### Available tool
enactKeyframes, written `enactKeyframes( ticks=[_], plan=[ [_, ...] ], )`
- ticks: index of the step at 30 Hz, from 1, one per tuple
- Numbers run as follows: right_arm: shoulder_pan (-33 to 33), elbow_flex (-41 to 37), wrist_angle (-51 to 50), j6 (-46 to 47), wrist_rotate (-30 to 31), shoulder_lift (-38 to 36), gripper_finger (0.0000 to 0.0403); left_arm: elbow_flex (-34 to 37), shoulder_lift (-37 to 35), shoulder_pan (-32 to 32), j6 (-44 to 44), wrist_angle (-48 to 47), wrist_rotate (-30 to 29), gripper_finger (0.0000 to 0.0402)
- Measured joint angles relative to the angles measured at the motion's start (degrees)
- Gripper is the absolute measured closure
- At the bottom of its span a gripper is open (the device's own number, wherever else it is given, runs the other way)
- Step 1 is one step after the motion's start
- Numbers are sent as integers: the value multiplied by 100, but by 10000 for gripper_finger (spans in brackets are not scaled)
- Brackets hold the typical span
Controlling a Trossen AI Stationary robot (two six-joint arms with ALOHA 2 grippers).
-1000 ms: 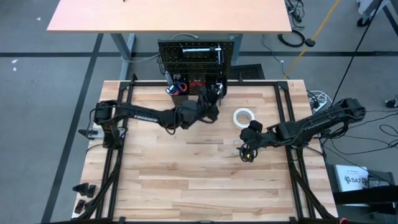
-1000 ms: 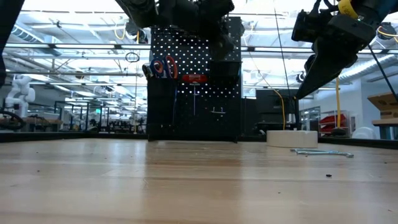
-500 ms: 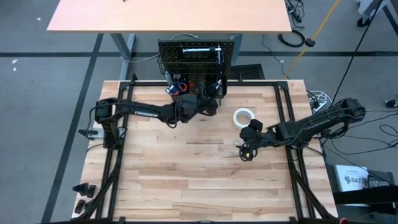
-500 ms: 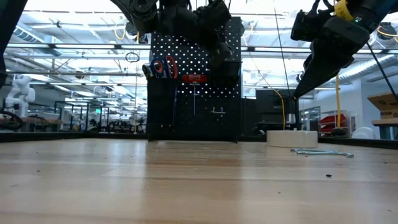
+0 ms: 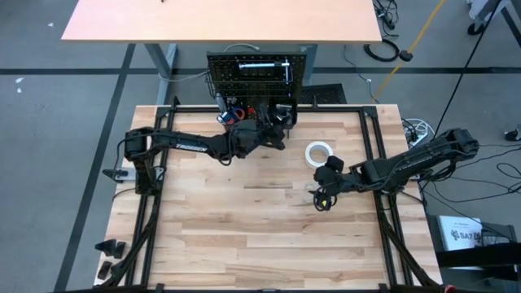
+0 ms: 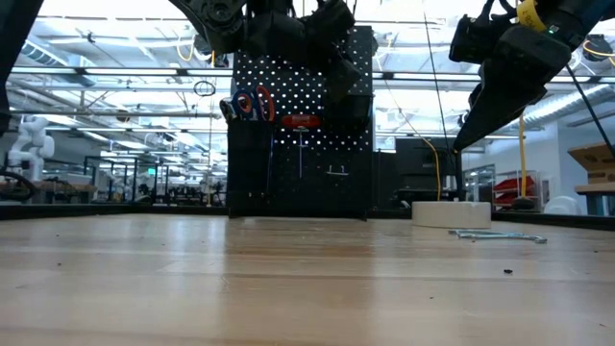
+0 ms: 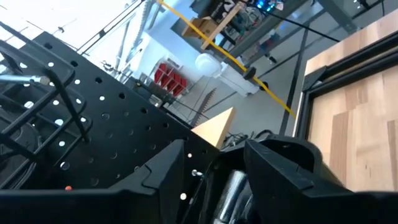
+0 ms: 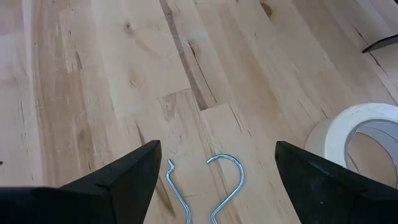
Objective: Hang tools onto peg board
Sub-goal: Put the top hanger hook into the right black bin on the peg board
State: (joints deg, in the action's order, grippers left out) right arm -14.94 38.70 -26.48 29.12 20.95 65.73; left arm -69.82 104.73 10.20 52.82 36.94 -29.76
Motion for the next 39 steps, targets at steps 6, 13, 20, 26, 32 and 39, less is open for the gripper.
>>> enactKeyframes(
  ticks=[6,13,20,26,32,39],
  plan=[
    [0,0,2,0,0,0,94,0,0,-3,0,-3,-23,232],
    [-21,-6,-45,281,-60,0,94,0,2,-470,-2,-12,-966,231],
    [-87,-376,-67,750,-327,13,94,-4,7,-1343,-632,-1038,-804,231],
    [-90,-788,-76,1186,-309,119,94,0,-57,-1716,-2004,-2409,638,231],
    [-90,-903,-35,1374,-41,140,94,0,-456,-1725,-2915,-3212,2482,230],
    [-87,-898,592,1217,36,283,94,350,-1116,-1740,-3159,-2986,3115,230]
  ],
)
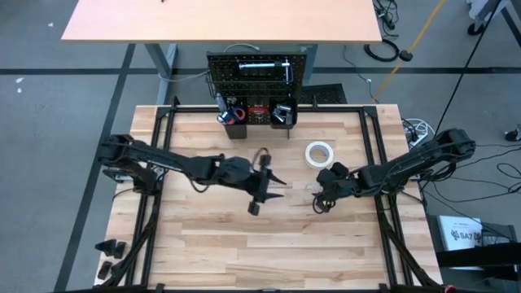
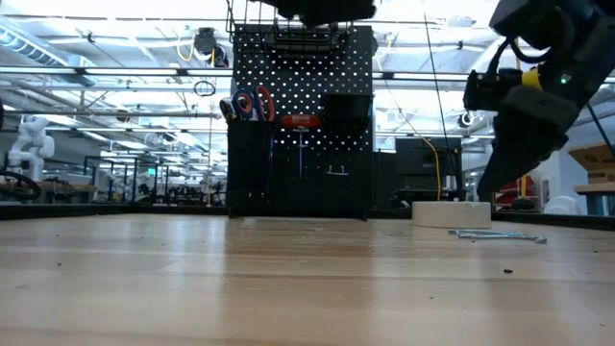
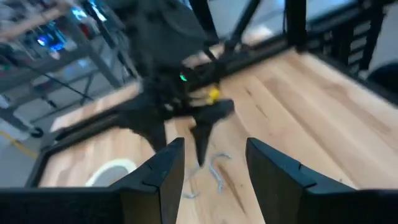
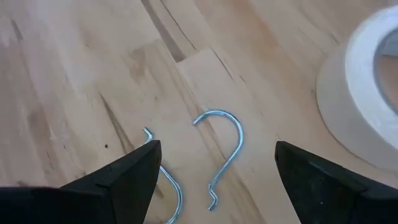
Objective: Hang tools onto peg board
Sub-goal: Put the top hanger hook into the right black bin on the peg board
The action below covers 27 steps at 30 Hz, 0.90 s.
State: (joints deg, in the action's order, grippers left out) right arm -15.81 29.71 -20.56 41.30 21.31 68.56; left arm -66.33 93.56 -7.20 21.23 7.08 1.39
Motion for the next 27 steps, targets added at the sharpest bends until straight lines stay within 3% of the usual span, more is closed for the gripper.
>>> enactKeyframes(
  ticks=[8,13,21,27],
  plan=[
    [118,0,46,2,129,669,96,1234,-863,17,-341,1139,-892,230],
    [320,-2,145,1,109,981,127,1545,-916,18,-294,1456,-984,230],
    [480,40,329,2,-455,1469,231,1574,-919,33,-291,1485,-1026,230],
    [492,61,414,-174,-786,1597,361,1576,-919,33,-290,1492,-1044,230]
  ],
)
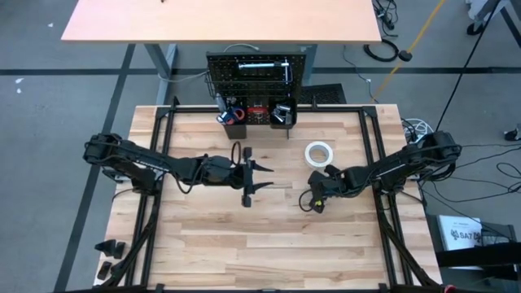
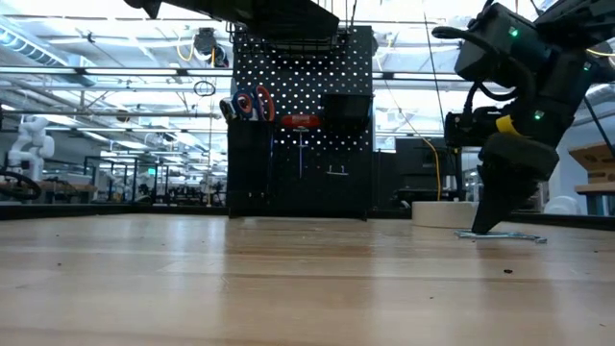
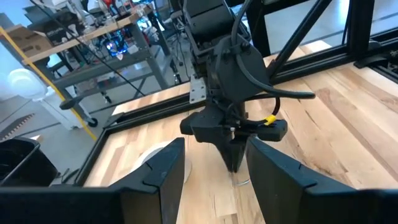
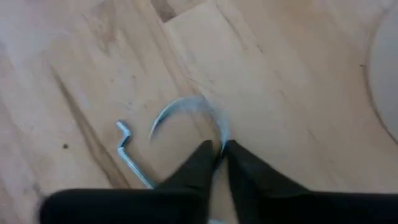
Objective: Hang tools onto peg board
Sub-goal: Put the top hanger hook into the right black bin on the peg board
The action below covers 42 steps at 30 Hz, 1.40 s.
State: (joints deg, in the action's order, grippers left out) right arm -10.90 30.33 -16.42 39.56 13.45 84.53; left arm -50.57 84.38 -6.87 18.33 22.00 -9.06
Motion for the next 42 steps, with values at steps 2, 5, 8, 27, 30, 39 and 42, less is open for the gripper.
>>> enactKeyframes(
  ticks=[2,5,8,27,30,39,42],
  plan=[
    [0,-2,8,-85,-54,-7,391,-2,0,0,2,-16,-15,230],
    [0,-4,11,-123,-65,-7,397,-1,0,0,4,-25,-18,230],
    [-4,8,12,-337,-22,-26,400,-2,0,0,8,-34,-18,230],
    [-745,826,382,-1525,979,-1482,402,-2,111,0,-103,107,2114,230],
    [-807,835,745,-1712,1288,-1565,402,-2,436,25,-1172,571,1998,230],
    [-798,837,721,-1767,1670,-1546,402,-38,1396,687,-5617,1416,1333,230],
    [-796,839,713,-1763,1672,-1547,402,-41,1652,821,-6016,1417,1186,230]
  ],
)
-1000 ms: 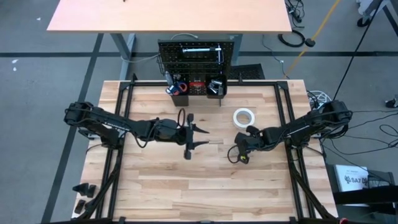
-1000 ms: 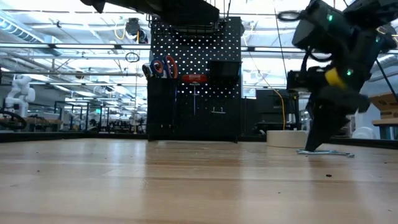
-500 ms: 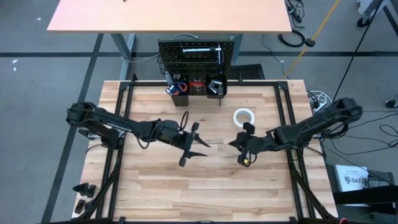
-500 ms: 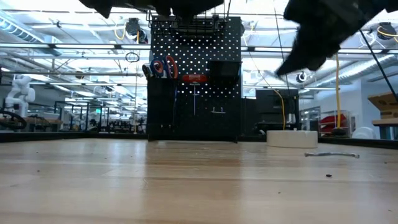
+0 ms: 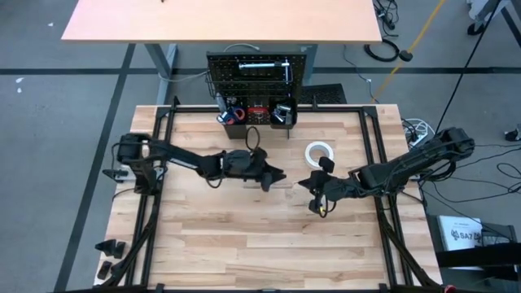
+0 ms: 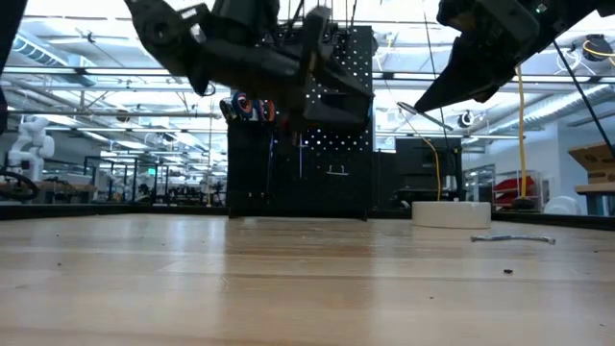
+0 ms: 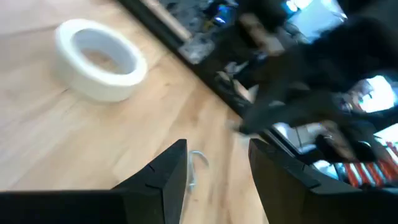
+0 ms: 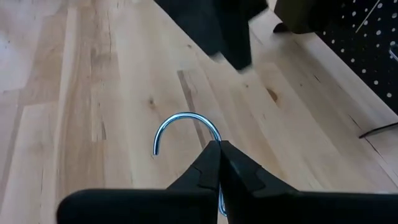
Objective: Hang tools onto peg board
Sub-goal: Put the top hanger hook into the right black bin on the peg board
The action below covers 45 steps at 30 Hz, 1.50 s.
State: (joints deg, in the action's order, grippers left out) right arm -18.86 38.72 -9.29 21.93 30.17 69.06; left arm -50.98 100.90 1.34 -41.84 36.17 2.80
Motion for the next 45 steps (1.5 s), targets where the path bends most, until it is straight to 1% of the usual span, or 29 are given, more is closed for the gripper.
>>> enactKeyframes(
  ticks=[3,6,13,22,33,39,41,45],
  plan=[
    [12,0,-59,4,34,0,403,2,244,64,-402,323,-7,230],
    [16,0,-93,13,159,2,403,-77,456,62,-507,541,11,230],
    [16,2,-285,169,180,0,403,-398,763,-23,-635,556,169,230],
    [85,4,-303,249,163,0,403,-610,816,-246,-489,532,149,230],
    [132,8,-252,291,159,-2,403,-649,814,-285,-377,179,-590,230],
    [179,9,-253,291,177,-2,403,-698,818,-299,-239,192,-574,230],
    [218,9,-251,291,180,-2,403,-796,881,-299,-238,212,-452,230],
    [243,9,-241,291,180,-2,403,-890,1056,-301,-235,188,-430,230]
  ],
)
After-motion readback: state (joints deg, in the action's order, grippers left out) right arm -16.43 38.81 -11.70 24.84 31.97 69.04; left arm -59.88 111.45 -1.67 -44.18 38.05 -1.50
